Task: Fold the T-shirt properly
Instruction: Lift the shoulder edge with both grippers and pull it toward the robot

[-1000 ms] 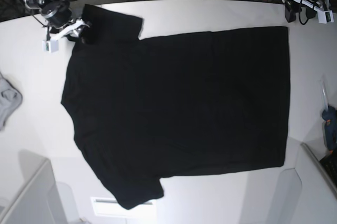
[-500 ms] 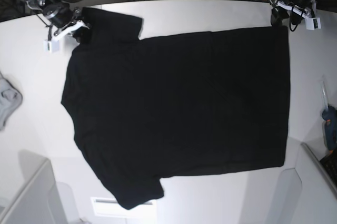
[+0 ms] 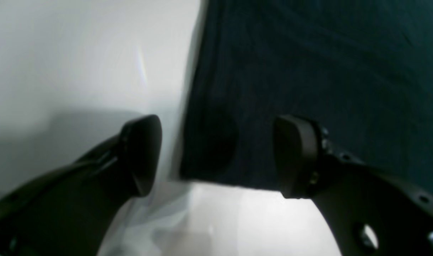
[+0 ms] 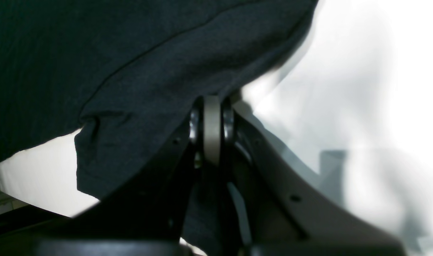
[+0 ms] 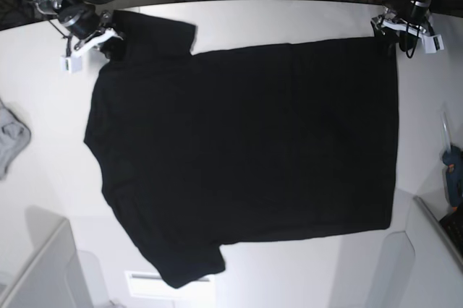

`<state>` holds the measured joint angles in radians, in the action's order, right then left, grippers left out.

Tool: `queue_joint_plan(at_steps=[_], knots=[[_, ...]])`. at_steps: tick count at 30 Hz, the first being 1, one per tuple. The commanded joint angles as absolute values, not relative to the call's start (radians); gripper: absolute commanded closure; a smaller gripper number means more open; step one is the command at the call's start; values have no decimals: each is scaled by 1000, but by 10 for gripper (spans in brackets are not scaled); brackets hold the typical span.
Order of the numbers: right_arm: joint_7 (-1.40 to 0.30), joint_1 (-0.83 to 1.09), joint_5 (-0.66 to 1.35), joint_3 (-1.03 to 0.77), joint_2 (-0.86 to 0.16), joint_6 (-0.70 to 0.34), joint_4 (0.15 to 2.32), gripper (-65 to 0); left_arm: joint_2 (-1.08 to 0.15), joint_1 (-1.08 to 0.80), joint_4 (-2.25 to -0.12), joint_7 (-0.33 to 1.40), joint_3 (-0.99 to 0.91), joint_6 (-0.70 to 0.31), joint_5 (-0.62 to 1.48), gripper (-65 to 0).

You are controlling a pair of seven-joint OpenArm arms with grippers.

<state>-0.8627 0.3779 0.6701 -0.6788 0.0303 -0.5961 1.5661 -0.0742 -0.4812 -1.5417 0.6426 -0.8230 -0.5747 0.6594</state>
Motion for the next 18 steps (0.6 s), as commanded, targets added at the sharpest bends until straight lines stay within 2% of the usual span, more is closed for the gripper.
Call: queue_joint_plan(at_steps=[1,3,7,13,16,18], knots=[[-918,390,591,-684,24,-581,1564,0,-76,-495,-1540,694,-809,-564,638,-469],[-918,390,591,-684,24,-581,1564,0,-76,-495,-1540,694,-799,-564,638,-438],[-917,390,591,-685,24,-581,1564,0,-73,-492,-1540,694,-799,-564,639,-290],[-917,389,591,-685,24,-581,1564,0,-76,-490,-1540,694,-799,-564,639,-112],[-915,389,591,-685,24,-581,1566,0,-79,-492,-1540,694,-763,-564,644,0],[-911,392,591,-687,24,-581,1575,0,-81,-498,-1540,694,-746,-564,645,0]])
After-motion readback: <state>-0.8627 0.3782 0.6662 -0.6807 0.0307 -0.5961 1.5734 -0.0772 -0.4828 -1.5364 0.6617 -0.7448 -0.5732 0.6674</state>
